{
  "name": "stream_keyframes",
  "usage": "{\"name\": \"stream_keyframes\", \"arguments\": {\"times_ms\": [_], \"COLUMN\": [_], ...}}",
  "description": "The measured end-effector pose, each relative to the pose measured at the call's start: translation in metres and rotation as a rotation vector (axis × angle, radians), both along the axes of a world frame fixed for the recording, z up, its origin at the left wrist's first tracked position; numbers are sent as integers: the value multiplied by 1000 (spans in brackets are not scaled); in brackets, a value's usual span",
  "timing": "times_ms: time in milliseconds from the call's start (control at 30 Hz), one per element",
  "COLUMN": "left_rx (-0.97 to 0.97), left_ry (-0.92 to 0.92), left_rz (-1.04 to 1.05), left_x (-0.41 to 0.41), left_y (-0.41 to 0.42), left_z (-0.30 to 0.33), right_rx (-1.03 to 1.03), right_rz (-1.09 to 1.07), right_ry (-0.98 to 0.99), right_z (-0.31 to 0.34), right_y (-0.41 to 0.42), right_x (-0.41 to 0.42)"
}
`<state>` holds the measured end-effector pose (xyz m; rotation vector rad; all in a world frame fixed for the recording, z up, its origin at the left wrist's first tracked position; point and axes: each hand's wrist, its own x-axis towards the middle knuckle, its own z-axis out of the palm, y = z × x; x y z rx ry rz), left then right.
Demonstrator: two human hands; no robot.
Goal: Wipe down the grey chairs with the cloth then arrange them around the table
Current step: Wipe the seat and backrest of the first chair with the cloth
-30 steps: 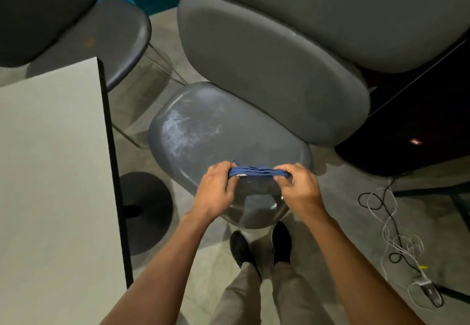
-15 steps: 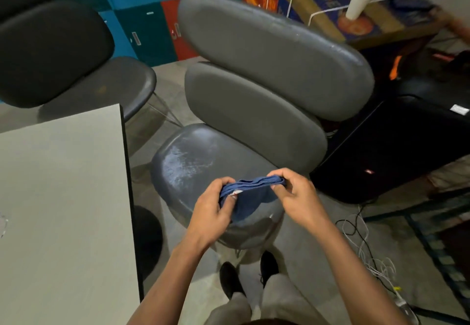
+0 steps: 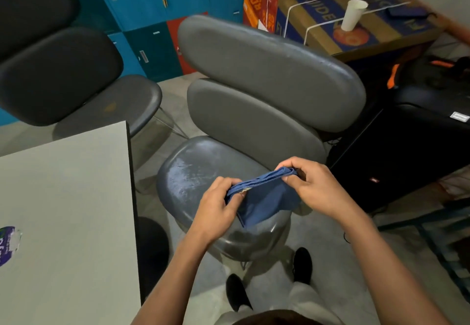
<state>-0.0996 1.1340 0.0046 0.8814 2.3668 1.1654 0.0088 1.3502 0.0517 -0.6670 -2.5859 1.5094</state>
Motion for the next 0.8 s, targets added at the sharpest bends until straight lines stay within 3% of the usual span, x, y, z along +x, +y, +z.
{"name": "stream_keyframes", "arguments": {"times_ms": [300, 533, 800], "left_rx": [10, 8, -44], "left_ry": [54, 161, 235], "left_rz": [268, 565, 672], "left_x": [2, 16, -2], "left_y": [76, 147, 208], "left_z": [10, 16, 33], "right_rx": [14, 142, 176], "right_rz": [70, 159, 60], "right_ry": [-50, -72, -33], "right_z": [-1, 10, 24], "right_y": [84, 145, 188], "right_x": [-23, -37, -56]}}
